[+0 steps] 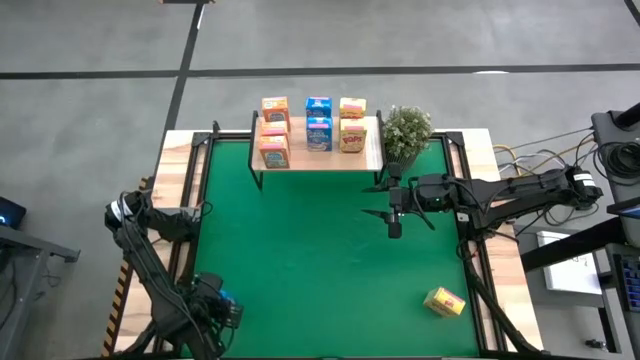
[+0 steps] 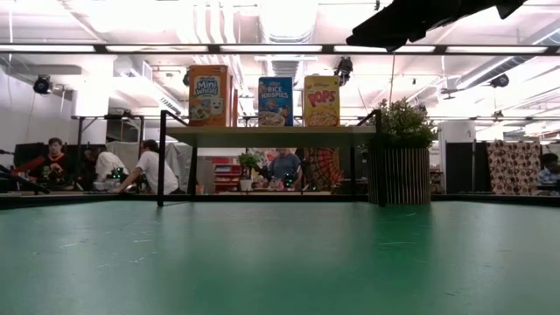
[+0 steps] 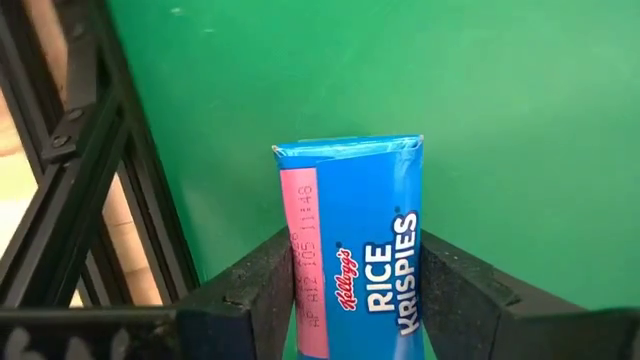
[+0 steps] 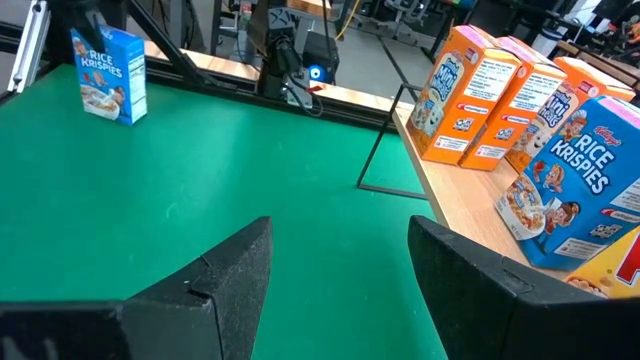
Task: Stack cereal on shelf
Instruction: Put the blue cereal box on the shelf
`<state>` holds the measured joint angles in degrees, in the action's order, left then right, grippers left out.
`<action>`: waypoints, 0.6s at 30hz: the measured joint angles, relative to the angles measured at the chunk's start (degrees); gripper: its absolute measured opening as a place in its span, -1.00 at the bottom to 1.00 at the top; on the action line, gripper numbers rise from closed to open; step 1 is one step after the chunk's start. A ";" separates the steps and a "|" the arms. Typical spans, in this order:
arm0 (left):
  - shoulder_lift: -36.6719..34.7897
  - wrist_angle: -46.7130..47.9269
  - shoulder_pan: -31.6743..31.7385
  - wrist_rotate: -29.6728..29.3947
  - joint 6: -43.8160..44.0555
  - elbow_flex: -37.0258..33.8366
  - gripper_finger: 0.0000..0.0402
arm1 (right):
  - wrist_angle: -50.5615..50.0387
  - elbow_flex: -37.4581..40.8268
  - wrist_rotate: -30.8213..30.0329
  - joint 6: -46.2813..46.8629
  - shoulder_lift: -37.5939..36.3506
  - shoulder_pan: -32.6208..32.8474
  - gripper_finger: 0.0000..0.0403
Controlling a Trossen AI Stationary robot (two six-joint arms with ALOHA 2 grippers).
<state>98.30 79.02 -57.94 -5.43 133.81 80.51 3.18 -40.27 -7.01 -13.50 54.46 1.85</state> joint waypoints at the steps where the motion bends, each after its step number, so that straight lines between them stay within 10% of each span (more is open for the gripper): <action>1: -0.04 0.01 0.21 -0.05 -1.22 0.56 -0.17 | 0.00 0.00 0.00 0.00 0.00 0.00 0.11; 11: -0.13 1.10 6.87 -16.92 -30.74 10.80 -0.17 | 0.00 0.00 0.00 0.00 0.00 0.00 0.11; 18: -0.20 0.97 16.95 -18.03 -61.19 17.40 -0.17 | -0.04 0.00 0.00 -0.04 0.00 0.02 0.11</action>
<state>98.10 79.99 -40.98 -23.46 72.62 97.91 3.14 -40.27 -7.01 -13.54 54.46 1.87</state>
